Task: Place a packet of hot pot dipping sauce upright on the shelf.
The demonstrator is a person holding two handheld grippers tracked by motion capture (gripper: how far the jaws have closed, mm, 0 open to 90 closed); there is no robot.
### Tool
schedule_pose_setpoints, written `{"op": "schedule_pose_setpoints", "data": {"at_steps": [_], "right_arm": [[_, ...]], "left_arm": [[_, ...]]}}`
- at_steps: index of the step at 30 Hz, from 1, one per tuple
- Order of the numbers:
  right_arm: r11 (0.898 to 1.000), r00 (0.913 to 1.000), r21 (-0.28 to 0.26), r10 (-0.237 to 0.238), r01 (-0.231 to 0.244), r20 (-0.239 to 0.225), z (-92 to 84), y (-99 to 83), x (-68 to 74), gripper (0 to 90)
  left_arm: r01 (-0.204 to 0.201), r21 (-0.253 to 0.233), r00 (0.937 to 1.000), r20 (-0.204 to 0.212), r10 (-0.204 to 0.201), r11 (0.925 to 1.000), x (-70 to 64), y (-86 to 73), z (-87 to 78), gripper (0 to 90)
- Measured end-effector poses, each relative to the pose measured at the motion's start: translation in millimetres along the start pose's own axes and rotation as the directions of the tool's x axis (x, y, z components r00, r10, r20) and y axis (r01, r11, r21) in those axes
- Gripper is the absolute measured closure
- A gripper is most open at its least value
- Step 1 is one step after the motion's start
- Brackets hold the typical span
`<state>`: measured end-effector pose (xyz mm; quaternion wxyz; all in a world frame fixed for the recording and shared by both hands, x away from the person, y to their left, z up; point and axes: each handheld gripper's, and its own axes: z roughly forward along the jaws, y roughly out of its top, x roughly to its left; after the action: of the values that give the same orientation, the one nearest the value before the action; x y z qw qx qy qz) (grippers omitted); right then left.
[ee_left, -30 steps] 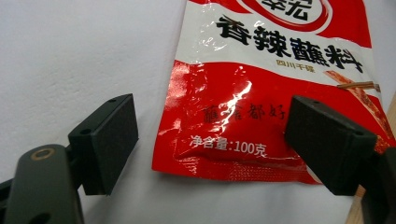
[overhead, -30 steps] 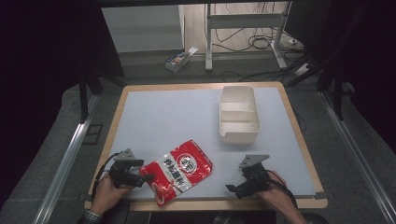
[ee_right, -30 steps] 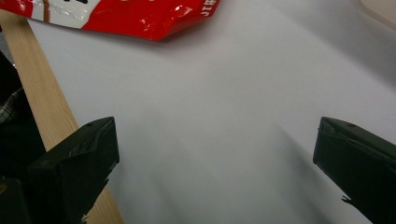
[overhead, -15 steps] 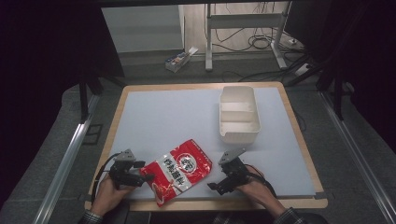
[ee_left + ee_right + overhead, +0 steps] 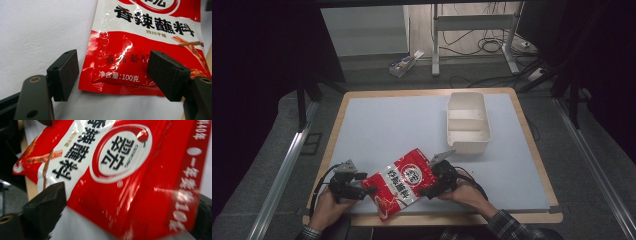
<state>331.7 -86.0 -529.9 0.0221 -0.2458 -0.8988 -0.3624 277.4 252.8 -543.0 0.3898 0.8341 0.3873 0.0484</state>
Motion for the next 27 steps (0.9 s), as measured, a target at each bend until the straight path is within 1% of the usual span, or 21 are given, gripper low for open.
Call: {"op": "schedule_pose_setpoints", "data": {"at_steps": [1, 2, 3, 4, 5, 6, 9, 10, 12, 13, 15, 17, 18, 19, 21, 22, 23, 24, 25, 26, 27], "right_arm": [[1.000, 0.9999, 0.007, -0.006, 0.006, 0.009, 2.8, 3.2, 0.9, 7.0], [1.000, 0.9995, 0.013, -0.007, 0.007, 0.030, 5.3, 6.7, 2.4, 11.8], [1.000, 0.9990, 0.012, -0.010, 0.009, 0.044, 6.9, 10.0, 3.2, 20.1], [1.000, 0.9991, 0.003, 0.000, -0.001, 0.043, 8.9, 12.9, 3.5, 24.3], [1.000, 0.9991, 0.003, 0.000, -0.001, 0.043, 8.9, 12.9, 3.5, 24.3], [1.000, 0.9991, -0.011, 0.012, -0.012, 0.040, 12.7, 18.7, 3.0, 36.9], [1.000, 0.9999, -0.012, 0.007, -0.007, 0.011, 17.9, 25.0, 1.6, 50.9], [1.000, 1.0000, -0.007, 0.007, -0.007, 0.003, 19.4, 26.4, 1.2, 56.5], [1.000, 0.9996, 0.006, 0.024, -0.024, -0.017, 21.4, 28.9, 0.3, 66.1], [0.999, 0.9993, 0.011, 0.031, -0.030, -0.021, 21.7, 30.0, 0.2, 71.1], [1.000, 0.9995, 0.021, 0.021, -0.021, -0.024, 21.9, 32.4, 0.7, 80.1], [0.999, 0.9999, 0.034, 0.000, 0.001, -0.017, 22.6, 34.8, 2.4, 85.7], [0.999, 0.9998, 0.037, -0.003, 0.003, -0.019, 22.7, 35.9, 3.2, 87.3], [0.999, 0.9998, 0.040, -0.011, 0.011, -0.018, 22.5, 37.2, 3.9, 87.5], [0.999, 0.9997, 0.040, -0.018, 0.019, -0.019, 21.6, 38.7, 4.1, 87.6], [1.000, 0.9995, 0.024, -0.008, 0.009, -0.030, 17.0, 42.2, 3.4, 87.8], [1.000, 0.9995, 0.024, -0.008, 0.009, -0.030, 17.0, 42.2, 3.4, 87.8], [1.000, 0.9992, 0.008, -0.009, 0.010, -0.039, 11.1, 46.3, 2.3, 87.9], [1.000, 0.9991, -0.002, -0.012, 0.012, -0.041, 7.9, 48.5, 2.1, 87.9], [1.000, 0.9989, -0.010, -0.016, 0.016, -0.045, 4.7, 50.4, 1.8, 87.9], [1.000, 0.9988, -0.016, -0.015, 0.015, -0.047, 1.5, 52.5, 1.9, 87.9]], "left_arm": [[-0.001, -0.001, 1.0000, -0.001, 0.001, 1.0000, -0.2, 0.0, 0.0, 25.4], [-0.001, -0.001, 1.0000, -0.001, 0.001, 1.0000, -0.2, 0.0, 0.0, 25.5], [-0.004, -0.002, 1.0000, -0.004, 0.004, 1.0000, -0.5, 0.0, -0.1, 25.4], [-0.004, -0.002, 1.0000, -0.004, 0.004, 1.0000, -0.5, 0.0, -0.1, 25.4], [-0.004, -0.003, 1.0000, -0.004, 0.004, 1.0000, -0.7, 0.0, 0.0, 25.4], [-0.009, -0.002, 0.9999, -0.006, 0.009, 1.0000, -0.9, 0.2, -0.3, 25.4], [-0.020, -0.004, 0.9997, -0.014, 0.020, 0.9998, -1.9, 0.2, -0.6, 25.4], [-0.031, -0.006, 0.9993, -0.020, 0.031, 0.9995, -3.0, 0.3, -0.9, 25.4], [-0.036, -0.008, 0.9991, -0.023, 0.036, 0.9993, -3.6, 0.3, -1.0, 25.4], [-0.050, -0.011, 0.9985, -0.024, 0.050, 0.9987, -3.9, 0.3, -1.1, 25.3], [-0.058, -0.013, 0.9980, -0.027, 0.057, 0.9983, -5.1, 0.2, -1.2, 25.2], [-0.065, -0.013, 0.9973, -0.035, 0.064, 0.9978, -6.0, 0.4, -1.2, 23.0], [-0.098, -0.009, 0.9930, -0.067, 0.097, 0.9952, -8.4, 1.0, -1.7, 20.7], [-0.098, -0.009, 0.9930, -0.067, 0.097, 0.9952, -8.4, 1.0, -1.7, 19.6], [-0.133, -0.009, 0.9872, -0.089, 0.132, 0.9910, -11.8, 1.6, -2.4, 17.9], [-0.148, -0.009, 0.9844, -0.097, 0.146, 0.9890, -13.7, 2.0, -2.5, 12.6], [-0.162, -0.007, 0.9810, -0.110, 0.160, 0.9868, -15.3, 2.3, -2.6, 12.6], [-0.175, -0.002, 0.9770, -0.125, 0.173, 0.9846, -16.5, 2.4, -2.8, 8.1], [-0.181, -0.001, 0.9739, -0.140, 0.179, 0.9834, -17.2, 2.3, -3.1, 6.5], [-0.175, -0.010, 0.9726, -0.157, 0.171, 0.9846, -16.6, 2.1, -4.1, 4.5], [-0.175, -0.010, 0.9726, -0.157, 0.171, 0.9846, -16.6, 2.1, -4.1, 3.5]]}}
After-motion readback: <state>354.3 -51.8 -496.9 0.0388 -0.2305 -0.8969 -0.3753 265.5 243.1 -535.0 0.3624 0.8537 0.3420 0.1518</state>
